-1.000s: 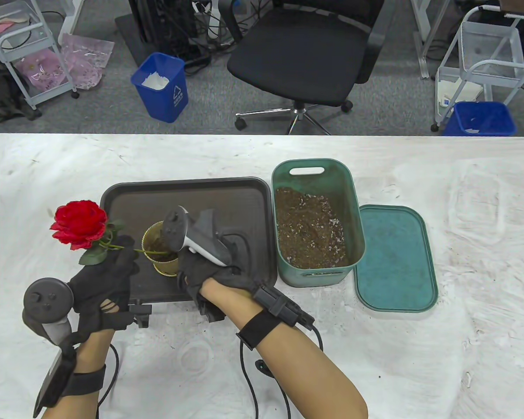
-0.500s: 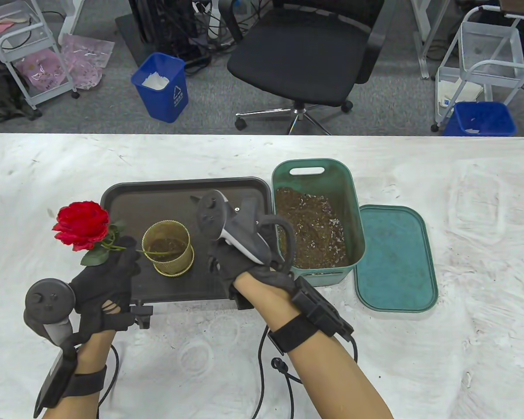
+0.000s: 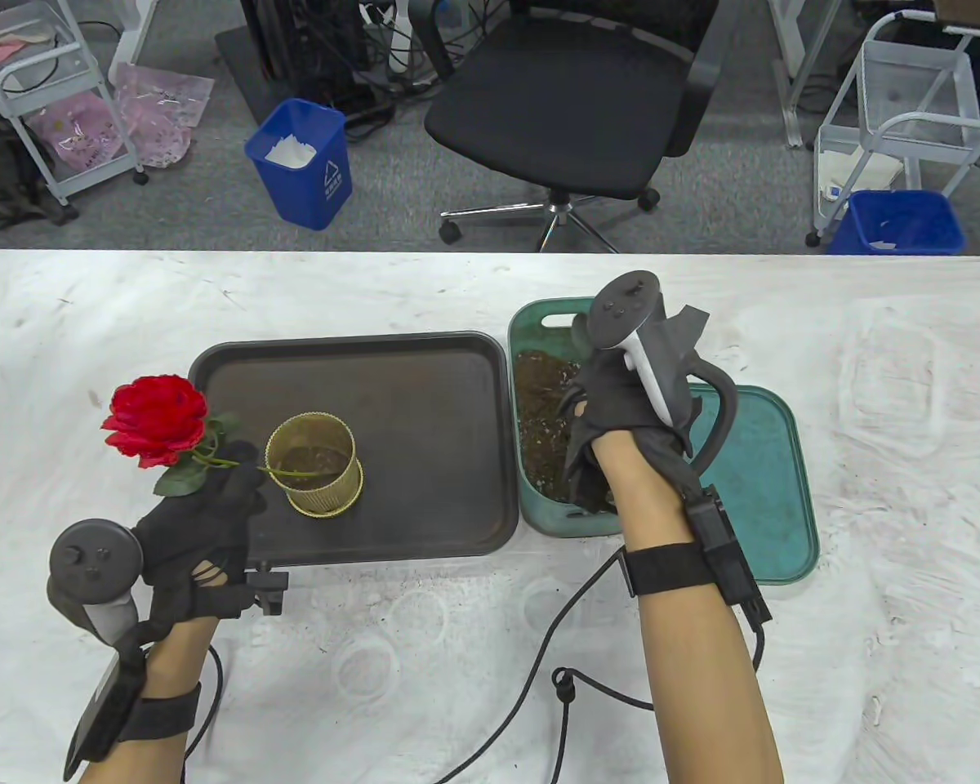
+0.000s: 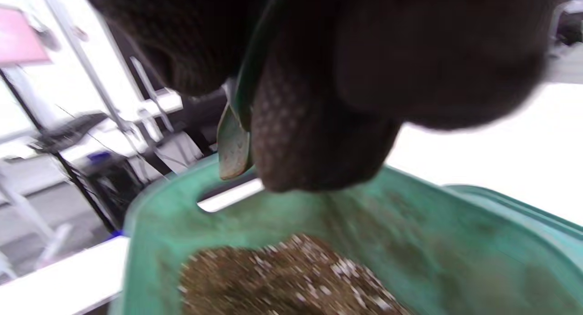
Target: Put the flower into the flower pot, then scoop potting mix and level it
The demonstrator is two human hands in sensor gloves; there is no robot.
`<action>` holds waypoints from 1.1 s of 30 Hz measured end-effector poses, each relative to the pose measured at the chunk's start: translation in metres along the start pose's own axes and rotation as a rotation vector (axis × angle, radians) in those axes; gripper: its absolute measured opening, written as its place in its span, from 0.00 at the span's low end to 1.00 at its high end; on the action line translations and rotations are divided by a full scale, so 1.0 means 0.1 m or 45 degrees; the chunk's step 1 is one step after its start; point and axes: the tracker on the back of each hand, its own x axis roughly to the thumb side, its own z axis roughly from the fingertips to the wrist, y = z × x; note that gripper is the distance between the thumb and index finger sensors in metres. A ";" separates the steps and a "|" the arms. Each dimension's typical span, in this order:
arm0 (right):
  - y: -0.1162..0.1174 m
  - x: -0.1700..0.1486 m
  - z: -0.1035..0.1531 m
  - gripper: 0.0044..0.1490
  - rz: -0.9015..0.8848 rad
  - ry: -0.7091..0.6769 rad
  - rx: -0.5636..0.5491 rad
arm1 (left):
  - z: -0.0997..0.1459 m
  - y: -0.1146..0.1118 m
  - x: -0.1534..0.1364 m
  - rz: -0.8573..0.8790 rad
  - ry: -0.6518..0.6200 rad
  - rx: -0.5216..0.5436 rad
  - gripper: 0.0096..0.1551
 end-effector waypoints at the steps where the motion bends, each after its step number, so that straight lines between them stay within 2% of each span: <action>1: 0.08 -0.04 -0.08 0.34 0.029 0.041 0.064 | 0.00 0.00 0.00 0.000 0.001 0.001 0.23; 5: 0.36 -0.12 -0.28 0.34 0.154 0.127 0.298 | 0.00 0.01 0.00 0.005 0.011 0.004 0.23; 10: 0.50 -0.11 -0.35 0.33 0.256 0.134 0.356 | -0.01 0.00 0.00 0.010 0.014 0.000 0.23; 23: 0.77 -0.21 -0.62 0.34 -0.102 0.073 0.567 | -0.02 0.01 0.02 0.005 0.010 0.004 0.23; 33: 0.80 -0.17 -0.66 0.34 -0.289 0.032 0.651 | -0.02 0.02 0.01 -0.003 0.015 0.013 0.23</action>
